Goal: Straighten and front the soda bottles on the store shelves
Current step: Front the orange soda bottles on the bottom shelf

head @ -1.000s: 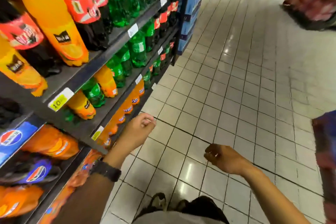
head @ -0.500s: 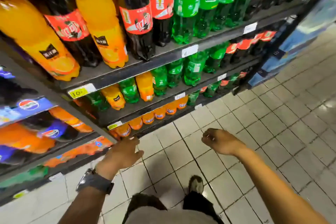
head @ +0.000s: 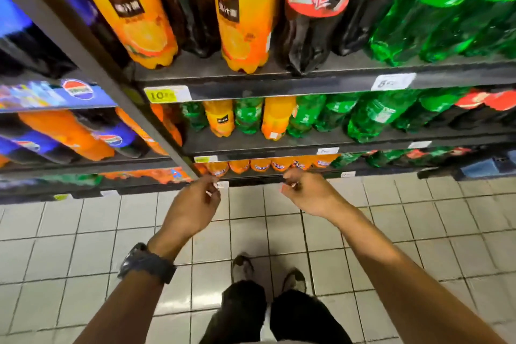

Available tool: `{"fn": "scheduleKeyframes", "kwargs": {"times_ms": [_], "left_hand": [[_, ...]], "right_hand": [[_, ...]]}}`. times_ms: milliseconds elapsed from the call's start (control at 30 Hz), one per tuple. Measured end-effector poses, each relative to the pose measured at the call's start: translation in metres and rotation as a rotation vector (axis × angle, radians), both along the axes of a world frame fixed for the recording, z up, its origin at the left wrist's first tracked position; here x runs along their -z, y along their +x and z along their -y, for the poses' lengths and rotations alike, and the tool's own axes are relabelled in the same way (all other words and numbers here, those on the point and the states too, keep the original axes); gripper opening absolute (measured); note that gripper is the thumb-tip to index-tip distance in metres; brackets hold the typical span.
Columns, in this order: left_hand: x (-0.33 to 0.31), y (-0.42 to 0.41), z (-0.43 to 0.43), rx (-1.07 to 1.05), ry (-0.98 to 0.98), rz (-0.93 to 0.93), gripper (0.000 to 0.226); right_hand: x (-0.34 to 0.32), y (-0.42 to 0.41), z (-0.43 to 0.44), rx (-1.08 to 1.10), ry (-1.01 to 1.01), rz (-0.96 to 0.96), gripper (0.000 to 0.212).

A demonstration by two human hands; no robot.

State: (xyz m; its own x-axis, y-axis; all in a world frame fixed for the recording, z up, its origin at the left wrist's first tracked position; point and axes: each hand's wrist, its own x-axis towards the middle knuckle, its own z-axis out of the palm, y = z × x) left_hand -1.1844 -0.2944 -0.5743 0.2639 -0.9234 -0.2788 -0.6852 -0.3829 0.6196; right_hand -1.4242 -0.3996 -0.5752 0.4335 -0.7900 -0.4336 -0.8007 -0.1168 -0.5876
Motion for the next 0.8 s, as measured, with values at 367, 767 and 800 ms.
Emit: {"fn": "scheduleKeyframes", "kwargs": {"times_ms": [367, 767, 800], "left_hand": [[0.161, -0.004, 0.086, -0.119, 0.001, 0.128, 0.023], [0.378, 0.017, 0.129, -0.249, -0.195, 0.360, 0.036], [0.386, 0.019, 0.132, -0.269, -0.271, 0.423, 0.038]], "right_hand": [[0.163, 0.014, 0.075, -0.088, -0.218, -0.043, 0.045], [0.358, 0.059, 0.105, -0.322, -0.583, 0.198, 0.030], [0.374, 0.065, 0.106, -0.322, -0.556, 0.181, 0.039]]}}
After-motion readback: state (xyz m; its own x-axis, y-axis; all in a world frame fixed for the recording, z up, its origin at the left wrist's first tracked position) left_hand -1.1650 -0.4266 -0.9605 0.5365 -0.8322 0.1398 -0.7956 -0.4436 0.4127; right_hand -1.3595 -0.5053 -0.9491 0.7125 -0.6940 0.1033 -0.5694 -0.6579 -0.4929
